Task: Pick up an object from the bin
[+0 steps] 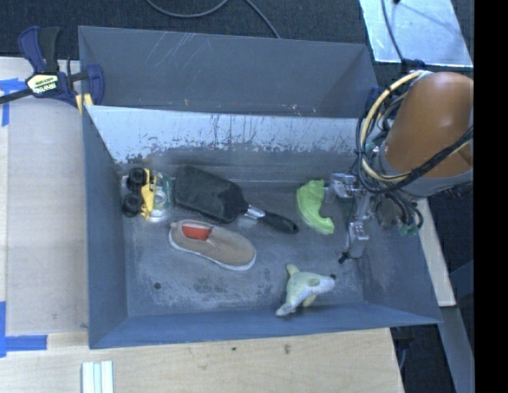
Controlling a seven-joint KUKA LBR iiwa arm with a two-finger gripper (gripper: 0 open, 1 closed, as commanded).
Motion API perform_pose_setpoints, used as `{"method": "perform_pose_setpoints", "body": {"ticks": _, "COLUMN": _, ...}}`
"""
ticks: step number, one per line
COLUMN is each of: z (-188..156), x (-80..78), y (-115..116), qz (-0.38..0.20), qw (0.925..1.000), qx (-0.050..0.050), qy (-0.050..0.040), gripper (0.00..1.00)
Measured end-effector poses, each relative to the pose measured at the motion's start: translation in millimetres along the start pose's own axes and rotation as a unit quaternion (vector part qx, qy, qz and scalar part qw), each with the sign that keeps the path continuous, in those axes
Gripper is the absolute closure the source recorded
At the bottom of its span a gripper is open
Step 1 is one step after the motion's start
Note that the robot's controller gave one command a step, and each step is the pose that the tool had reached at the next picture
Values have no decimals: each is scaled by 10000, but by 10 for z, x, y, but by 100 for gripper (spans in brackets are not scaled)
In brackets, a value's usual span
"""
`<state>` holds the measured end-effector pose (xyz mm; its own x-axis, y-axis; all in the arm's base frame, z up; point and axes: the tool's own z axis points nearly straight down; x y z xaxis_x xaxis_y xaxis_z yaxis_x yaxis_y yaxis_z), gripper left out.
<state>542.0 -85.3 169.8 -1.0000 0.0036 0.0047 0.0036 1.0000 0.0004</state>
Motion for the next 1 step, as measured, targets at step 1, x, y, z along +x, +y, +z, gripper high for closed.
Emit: {"method": "perform_pose_setpoints", "body": {"ticks": 1, "z": -47, "x": -14, "y": 3, "qz": -11, "qw": 10000, "qx": 5, "qy": -39, "gripper": 0}}
